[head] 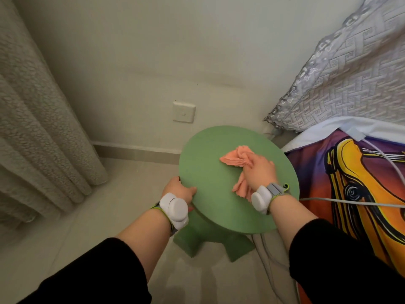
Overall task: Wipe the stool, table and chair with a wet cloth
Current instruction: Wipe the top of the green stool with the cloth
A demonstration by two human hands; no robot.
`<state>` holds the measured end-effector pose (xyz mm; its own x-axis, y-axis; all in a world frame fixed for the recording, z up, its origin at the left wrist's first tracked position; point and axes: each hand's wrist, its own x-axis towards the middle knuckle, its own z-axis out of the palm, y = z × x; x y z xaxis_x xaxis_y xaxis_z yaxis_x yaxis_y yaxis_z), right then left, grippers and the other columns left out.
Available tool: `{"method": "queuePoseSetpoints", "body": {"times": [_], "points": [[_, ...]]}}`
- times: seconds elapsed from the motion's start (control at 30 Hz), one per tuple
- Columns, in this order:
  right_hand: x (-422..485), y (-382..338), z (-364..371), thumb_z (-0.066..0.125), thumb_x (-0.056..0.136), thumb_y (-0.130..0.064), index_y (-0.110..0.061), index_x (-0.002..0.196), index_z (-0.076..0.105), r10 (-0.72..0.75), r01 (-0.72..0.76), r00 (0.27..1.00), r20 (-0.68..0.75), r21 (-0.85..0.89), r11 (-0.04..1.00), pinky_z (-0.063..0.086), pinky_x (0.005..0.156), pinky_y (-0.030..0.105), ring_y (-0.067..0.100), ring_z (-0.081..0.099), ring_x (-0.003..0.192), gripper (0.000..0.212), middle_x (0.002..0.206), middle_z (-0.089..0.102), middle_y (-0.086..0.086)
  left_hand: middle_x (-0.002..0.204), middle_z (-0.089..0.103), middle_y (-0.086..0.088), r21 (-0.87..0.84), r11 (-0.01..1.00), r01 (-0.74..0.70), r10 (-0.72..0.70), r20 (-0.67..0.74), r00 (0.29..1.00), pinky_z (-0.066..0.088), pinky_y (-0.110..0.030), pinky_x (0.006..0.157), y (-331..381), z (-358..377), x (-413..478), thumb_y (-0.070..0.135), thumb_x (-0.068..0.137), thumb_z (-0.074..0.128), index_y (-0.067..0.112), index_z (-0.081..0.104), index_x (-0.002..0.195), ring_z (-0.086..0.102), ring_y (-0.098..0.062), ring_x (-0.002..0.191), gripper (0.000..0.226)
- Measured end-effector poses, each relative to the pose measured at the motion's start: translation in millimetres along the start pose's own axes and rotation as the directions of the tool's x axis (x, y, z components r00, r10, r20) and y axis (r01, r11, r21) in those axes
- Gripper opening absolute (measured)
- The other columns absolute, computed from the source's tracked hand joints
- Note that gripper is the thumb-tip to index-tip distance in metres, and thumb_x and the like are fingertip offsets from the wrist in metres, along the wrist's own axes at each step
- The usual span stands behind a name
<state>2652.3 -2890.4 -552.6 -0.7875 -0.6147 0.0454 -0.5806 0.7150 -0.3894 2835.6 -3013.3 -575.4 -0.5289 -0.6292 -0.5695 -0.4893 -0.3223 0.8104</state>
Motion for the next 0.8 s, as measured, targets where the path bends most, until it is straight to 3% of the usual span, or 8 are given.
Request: {"method": "queuePoseSetpoints", "body": {"times": [0.13, 0.2, 0.33, 0.47, 0.53, 0.67, 0.73, 0.8], "points": [[3, -9, 5, 0.045, 0.091, -0.019, -0.019, 0.128, 0.055, 0.009, -0.011, 0.999, 0.05, 0.045, 0.999, 0.042, 0.088, 0.035, 0.035, 0.056, 0.109, 0.038, 0.121, 0.062, 0.015, 0.129, 0.051, -0.013, 0.083, 0.996, -0.011, 0.008, 0.043, 0.999, 0.048, -0.048, 0.097, 6, -1, 4, 0.019, 0.081, 0.072, 0.012, 0.031, 0.137, 0.053, -0.036, 0.116, 0.07], [4, -10, 5, 0.046, 0.091, -0.016, -0.018, 0.132, 0.052, 0.006, -0.006, 1.0, 0.016, 0.024, 1.0, 0.041, 0.093, 0.035, 0.035, 0.054, 0.112, 0.042, 0.125, 0.06, 0.016, 0.137, 0.044, -0.011, 0.104, 0.994, -0.022, 0.013, 0.087, 0.996, 0.045, -0.049, 0.098, 5, 0, 4, 0.016, 0.077, 0.076, 0.016, 0.017, 0.143, 0.048, -0.034, 0.121, 0.089], [33, -3, 0, 0.04, 0.091, -0.015, -0.019, 0.138, 0.043, 0.151, -0.149, 0.977, -0.154, 0.02, 0.989, 0.032, 0.101, 0.036, 0.033, 0.045, 0.123, 0.047, 0.138, 0.049, 0.013, 0.133, 0.043, -0.005, 0.062, 0.997, 0.035, -0.042, 0.121, 0.992, 0.054, -0.046, 0.066, -3, 1, 2, 0.014, 0.077, 0.075, 0.03, 0.01, 0.142, 0.053, -0.038, 0.108, 0.094], [60, -15, 6, 0.042, 0.093, -0.031, -0.022, 0.142, 0.029, 0.378, -0.368, 0.924, 0.052, -0.139, 0.919, 0.03, 0.102, 0.044, 0.037, 0.03, 0.13, 0.051, 0.15, 0.025, 0.014, 0.128, 0.045, -0.005, 0.054, 0.997, 0.052, -0.059, 0.127, 0.99, 0.055, -0.043, 0.06, -3, 1, 2, 0.015, 0.077, 0.075, 0.036, 0.011, 0.14, 0.054, -0.037, 0.099, 0.092], [64, -27, 15, 0.047, 0.09, -0.031, -0.029, 0.142, 0.025, 0.312, -0.286, 0.941, 0.134, -0.183, 0.941, 0.034, 0.103, 0.052, 0.04, 0.028, 0.131, 0.056, 0.155, 0.017, 0.008, 0.123, 0.046, -0.003, 0.065, 0.997, 0.048, -0.056, 0.135, 0.989, 0.055, -0.042, 0.06, -3, 2, 3, 0.016, 0.077, 0.075, 0.036, 0.01, 0.14, 0.055, -0.035, 0.096, 0.092], [64, -59, 33, 0.046, 0.086, -0.022, -0.05, 0.133, 0.026, 0.047, -0.009, 0.956, 0.29, -0.131, 0.991, 0.035, 0.1, 0.058, 0.035, 0.027, 0.132, 0.059, 0.156, 0.013, -0.008, 0.116, 0.046, -0.001, 0.102, 0.994, 0.027, -0.041, 0.134, 0.99, 0.055, -0.04, 0.059, -3, 1, 2, 0.016, 0.077, 0.074, 0.032, 0.011, 0.139, 0.056, -0.031, 0.091, 0.09], [53, -75, 40, 0.047, 0.081, -0.017, -0.055, 0.135, 0.027, -0.101, 0.142, 0.925, 0.366, -0.087, 0.986, 0.035, 0.101, 0.052, 0.032, 0.029, 0.129, 0.069, 0.156, 0.015, -0.013, 0.111, 0.049, 0.0, 0.106, 0.994, 0.001, -0.016, 0.137, 0.99, 0.055, -0.037, 0.057, -3, 1, 3, 0.015, 0.078, 0.073, 0.029, 0.011, 0.138, 0.057, -0.025, 0.084, 0.088], [36, -87, 46, 0.052, 0.077, -0.009, -0.049, 0.136, 0.038, -0.309, 0.344, 0.875, 0.373, -0.03, 0.938, 0.035, 0.1, 0.038, 0.027, 0.034, 0.124, 0.073, 0.154, 0.025, -0.016, 0.096, 0.051, 0.007, 0.136, 0.988, -0.067, 0.049, 0.135, 0.99, 0.054, -0.031, 0.057, -2, 3, 3, 0.014, 0.08, 0.071, 0.023, 0.011, 0.138, 0.056, -0.014, 0.077, 0.084]]}}
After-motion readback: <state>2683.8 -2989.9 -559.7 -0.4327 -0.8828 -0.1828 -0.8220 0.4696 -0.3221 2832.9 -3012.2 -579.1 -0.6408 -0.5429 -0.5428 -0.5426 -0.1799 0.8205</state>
